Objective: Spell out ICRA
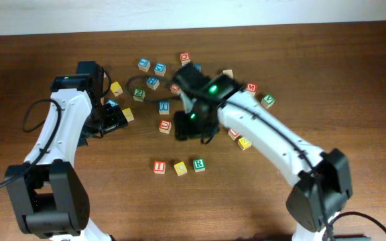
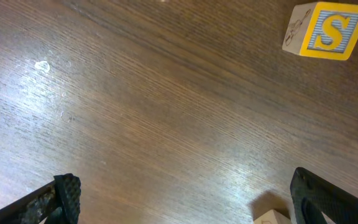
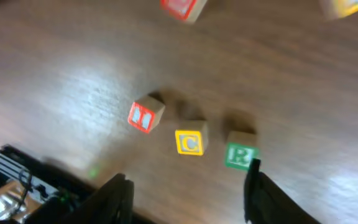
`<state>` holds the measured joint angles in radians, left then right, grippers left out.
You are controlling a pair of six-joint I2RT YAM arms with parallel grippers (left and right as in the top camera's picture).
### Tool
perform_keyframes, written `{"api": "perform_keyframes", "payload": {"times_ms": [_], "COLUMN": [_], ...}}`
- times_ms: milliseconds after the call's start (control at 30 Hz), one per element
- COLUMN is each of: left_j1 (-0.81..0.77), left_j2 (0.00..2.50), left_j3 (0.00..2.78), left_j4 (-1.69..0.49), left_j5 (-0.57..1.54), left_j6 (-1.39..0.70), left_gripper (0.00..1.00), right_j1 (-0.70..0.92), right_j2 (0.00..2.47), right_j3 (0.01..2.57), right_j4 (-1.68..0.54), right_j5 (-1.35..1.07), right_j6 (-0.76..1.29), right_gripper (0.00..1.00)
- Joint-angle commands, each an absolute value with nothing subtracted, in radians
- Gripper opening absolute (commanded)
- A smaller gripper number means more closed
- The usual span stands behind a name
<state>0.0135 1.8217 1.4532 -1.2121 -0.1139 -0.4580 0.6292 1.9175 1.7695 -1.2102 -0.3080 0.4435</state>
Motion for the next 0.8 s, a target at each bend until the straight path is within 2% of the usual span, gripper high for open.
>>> {"api": "perform_keyframes", "payload": {"times_ms": [0,67,100,200,367,633,767], "left_j1": [0.016,0.016,0.016,0.016,0.016,0.016,0.016], "left_j2": [1.823,1.823,1.823,1.823,1.823,1.823,1.823], "left_j3": [1.454,1.454,1.454,1.454,1.454,1.454,1.454], "left_j4": [-1.213,-1.213,-1.213,-1.213,-1.213,-1.213,-1.213], "left_j5": [-0.128,-0.128,-0.128,-0.128,-0.128,-0.128,-0.128], "left_j6": [-0.471,-0.471,-0.471,-0.471,-0.471,-0.471,-0.471], "left_gripper": [0.99,0.99,0.99,0.99,0.99,0.99,0.99], "right_j1": [0.477,0.353,0.3,0.071,-0.1,-0.158,-0.158], "right_j2": [1.885,1.885,1.885,1.887,1.887,1.887,1.887], "right_j3": [1.882,1.916,1.917,1.917,1.917,1.917,1.917], "right_j4": [-1.304,-1.361,-1.38,-1.406,-1.403,-1.393,-1.351], "right_j5": [-0.257,-0.258,-0.257,-0.257,-0.197,-0.197,-0.104], "right_j6": [0.396,0.396,0.396,0.396,0.396,0.396,0.397], "right_gripper": [0.67,0.81,0.98,0.98,0.98,0.98,0.98]}}
